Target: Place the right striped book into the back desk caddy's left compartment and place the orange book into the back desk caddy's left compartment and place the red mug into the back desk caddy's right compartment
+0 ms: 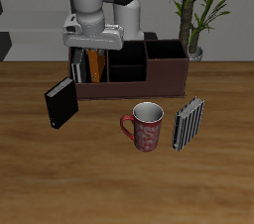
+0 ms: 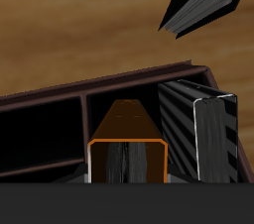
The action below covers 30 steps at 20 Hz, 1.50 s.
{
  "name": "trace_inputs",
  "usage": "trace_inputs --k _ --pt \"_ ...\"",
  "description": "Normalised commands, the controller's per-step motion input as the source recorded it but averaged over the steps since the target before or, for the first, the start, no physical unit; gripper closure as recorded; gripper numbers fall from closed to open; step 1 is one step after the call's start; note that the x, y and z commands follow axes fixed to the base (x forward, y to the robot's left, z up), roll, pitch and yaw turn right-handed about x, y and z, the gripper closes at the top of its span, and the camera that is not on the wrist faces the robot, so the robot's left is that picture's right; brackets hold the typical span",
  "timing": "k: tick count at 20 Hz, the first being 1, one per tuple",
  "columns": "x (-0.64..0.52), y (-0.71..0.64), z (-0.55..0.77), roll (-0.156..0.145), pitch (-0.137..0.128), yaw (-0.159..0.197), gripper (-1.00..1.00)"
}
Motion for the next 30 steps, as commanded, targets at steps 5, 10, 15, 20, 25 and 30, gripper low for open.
trace_inputs --k 5,10,15,20,25,30 --pt "0.12 -0.04 -0.22 -0.016 0.072 -0.011 1.0" --pt "0.1 -0.06 -0.16 0.006 0.077 -0.029 -1.0" --pt "0.02 -0.03 -0.02 -0.014 0.024 0.001 -1.0" --pt "0.04 0.02 0.12 -0.022 -0.045 0.027 -1.0" --pt "0.17 -0.06 0.24 -0.069 -0.11 0.071 -1.0" --pt "0.3 -0.04 0.21 -0.052 -0.034 0.023 -1.0"
